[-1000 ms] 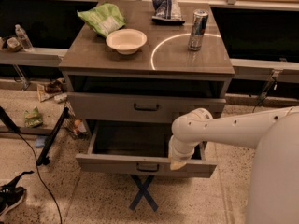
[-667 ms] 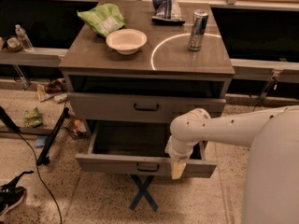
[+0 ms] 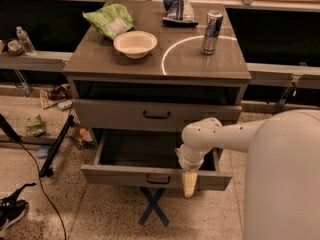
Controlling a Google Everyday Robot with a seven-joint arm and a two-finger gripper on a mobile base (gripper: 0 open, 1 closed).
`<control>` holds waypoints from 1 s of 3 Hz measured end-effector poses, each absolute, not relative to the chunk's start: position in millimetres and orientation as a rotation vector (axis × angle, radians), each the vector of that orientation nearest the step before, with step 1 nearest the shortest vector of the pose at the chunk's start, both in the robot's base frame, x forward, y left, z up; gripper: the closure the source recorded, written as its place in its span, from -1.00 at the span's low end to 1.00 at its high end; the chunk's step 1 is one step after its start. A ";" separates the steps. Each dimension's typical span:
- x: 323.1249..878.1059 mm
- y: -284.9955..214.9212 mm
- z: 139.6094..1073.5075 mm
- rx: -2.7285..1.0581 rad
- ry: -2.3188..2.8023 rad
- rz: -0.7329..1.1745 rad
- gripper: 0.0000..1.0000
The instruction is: Open middle drawer
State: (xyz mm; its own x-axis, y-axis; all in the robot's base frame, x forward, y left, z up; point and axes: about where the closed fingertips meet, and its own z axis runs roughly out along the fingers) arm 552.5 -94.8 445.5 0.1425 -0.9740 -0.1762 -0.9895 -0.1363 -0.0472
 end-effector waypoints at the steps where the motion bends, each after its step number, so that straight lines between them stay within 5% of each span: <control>1: 555.5 -94.9 429.6 -2.233 1.978 0.192 -1.00; 2: 556.4 -97.4 417.6 -2.219 2.015 0.214 -0.63; 3: 558.3 -100.1 418.1 -2.217 2.049 0.224 -0.01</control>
Offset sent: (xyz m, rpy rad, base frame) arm 0.0077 -0.0064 -0.0380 0.0124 0.0637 -0.0713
